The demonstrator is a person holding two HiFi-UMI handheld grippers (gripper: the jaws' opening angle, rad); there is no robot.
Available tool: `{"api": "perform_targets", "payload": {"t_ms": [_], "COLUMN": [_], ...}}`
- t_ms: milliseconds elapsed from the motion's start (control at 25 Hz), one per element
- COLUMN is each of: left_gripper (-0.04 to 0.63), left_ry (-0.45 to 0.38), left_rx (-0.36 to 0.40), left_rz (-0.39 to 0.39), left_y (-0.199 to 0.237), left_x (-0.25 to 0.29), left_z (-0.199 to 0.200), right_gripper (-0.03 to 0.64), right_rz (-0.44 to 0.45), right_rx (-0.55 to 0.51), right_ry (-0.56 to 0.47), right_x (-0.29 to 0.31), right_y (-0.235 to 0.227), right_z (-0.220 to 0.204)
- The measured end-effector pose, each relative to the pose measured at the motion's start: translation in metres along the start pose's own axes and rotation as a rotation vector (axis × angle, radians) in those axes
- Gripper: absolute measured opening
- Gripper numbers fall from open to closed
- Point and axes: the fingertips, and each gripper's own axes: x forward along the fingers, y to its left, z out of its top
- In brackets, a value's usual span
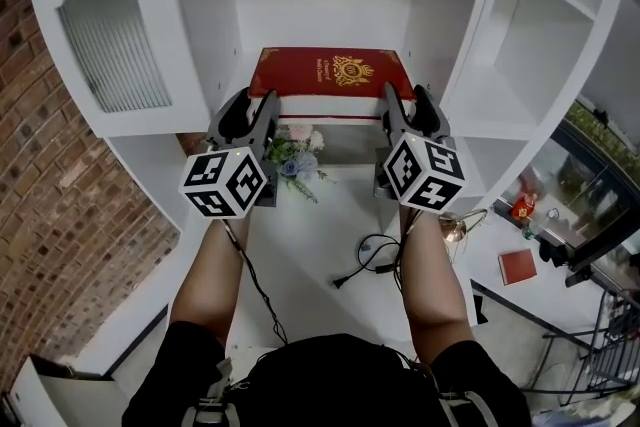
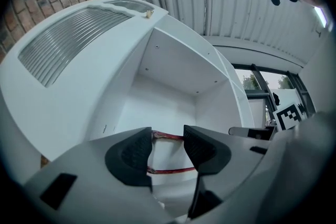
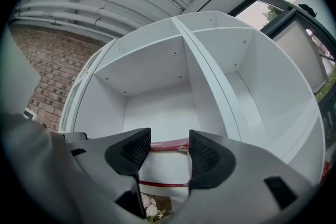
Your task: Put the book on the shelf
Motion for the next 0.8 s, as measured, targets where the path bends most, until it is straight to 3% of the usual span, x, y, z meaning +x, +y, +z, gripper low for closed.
{"api": "perform_targets", "payload": {"t_ms": [280,560,680,800], "left_gripper": [0.198,0.199,0.199,0.199], "left_ry": [0.075,0.092,0.096,0.041], "left_rx": [-0.011,-0.005,0.13,0.258], "left_rz": [0.054,0.064,0.094,0.109], "left_y": [0.004,0.003,-0.002,-0.017], "left_x": [0.009,0.008,0.002,-0.015], "left_z": [-0.004,-0.003,0.006,0.025], "right_gripper": [0.247,0.247,0.247,0.216], "right_rz": [-0.037,-0.057,-0.067,-0.09], "right_rx": [-0.017,0.007,-0.024,-0.1], "right_ry": [0.091,0.101,0.103,0.066], "right_x": [0.009,0.006,0.004,-0.009], "right_y": [-0.001,-0.003,-0.002,0.001], "right_z": [-0.003,-0.005,-0.002,0.01]}}
